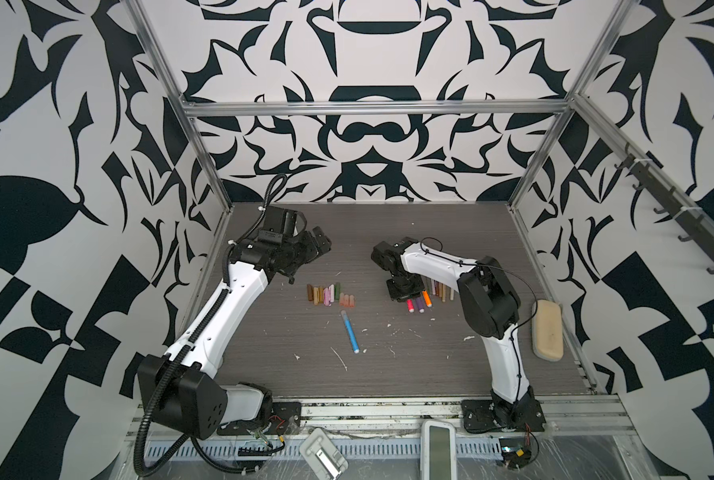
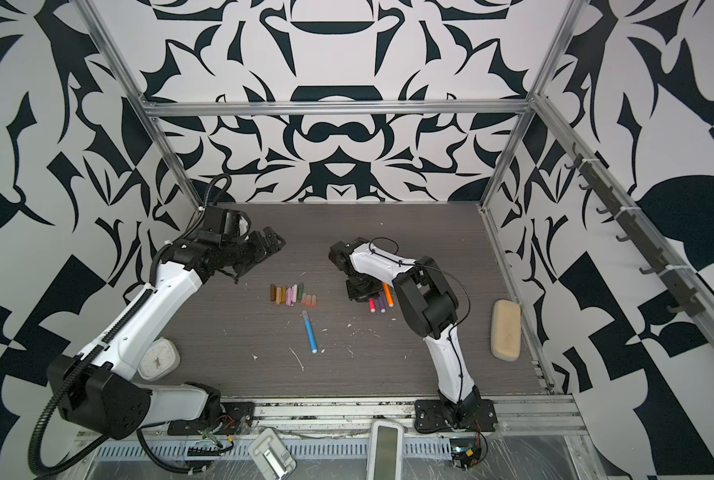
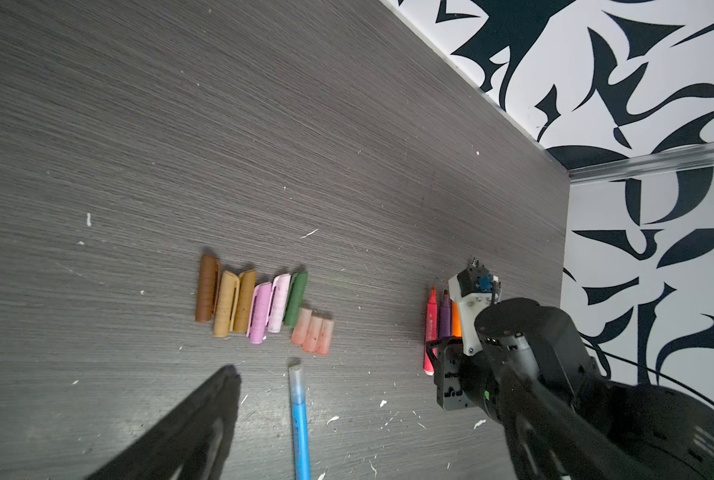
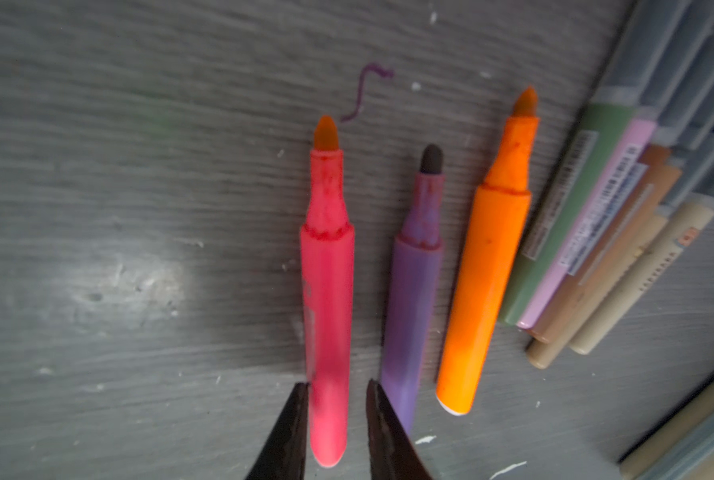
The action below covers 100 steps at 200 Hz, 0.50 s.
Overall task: Open the pen caps
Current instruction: 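Move the right gripper to the blue highlighter and grasp it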
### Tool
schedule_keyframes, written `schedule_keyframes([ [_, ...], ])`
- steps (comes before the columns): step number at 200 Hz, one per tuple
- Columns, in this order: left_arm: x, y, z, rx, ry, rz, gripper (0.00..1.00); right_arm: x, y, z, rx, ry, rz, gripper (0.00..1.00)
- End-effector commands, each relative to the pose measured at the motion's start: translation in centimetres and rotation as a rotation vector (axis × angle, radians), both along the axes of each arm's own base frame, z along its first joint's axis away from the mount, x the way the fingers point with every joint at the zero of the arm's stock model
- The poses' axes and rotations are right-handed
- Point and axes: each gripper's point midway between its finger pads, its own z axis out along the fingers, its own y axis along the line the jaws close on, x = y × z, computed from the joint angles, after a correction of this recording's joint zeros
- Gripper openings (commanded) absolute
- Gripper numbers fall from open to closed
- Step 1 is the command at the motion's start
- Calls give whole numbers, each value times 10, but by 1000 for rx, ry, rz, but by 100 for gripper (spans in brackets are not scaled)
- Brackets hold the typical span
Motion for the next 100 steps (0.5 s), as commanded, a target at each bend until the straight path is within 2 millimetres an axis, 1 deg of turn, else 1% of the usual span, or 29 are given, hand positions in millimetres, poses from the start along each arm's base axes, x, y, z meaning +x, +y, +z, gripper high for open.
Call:
schedule_keyframes([
  [1,6,-4,5,-27,6,5,100,-4,-6,30,-12,-52,21,28],
  [28,10,-11,1,-66,13,0,100,-13,2,41,9,-79,57,27],
  [46,15,-19,-1,-112,16,-8,100,-27,20,49,96,-90,104,26],
  [65,21,-23,-4,-145,25,3,100,-59,61,53,332,-36,165,24],
  [81,25,-28,-6,-174,40,5,100,-86,92,57,548,3,158,23],
  [91,26,-30,-10,-188,57,9,100,-101,107,56,646,35,140,22],
  [100,25,-32,-13,-201,73,14,100,-112,115,54,678,56,134,22],
])
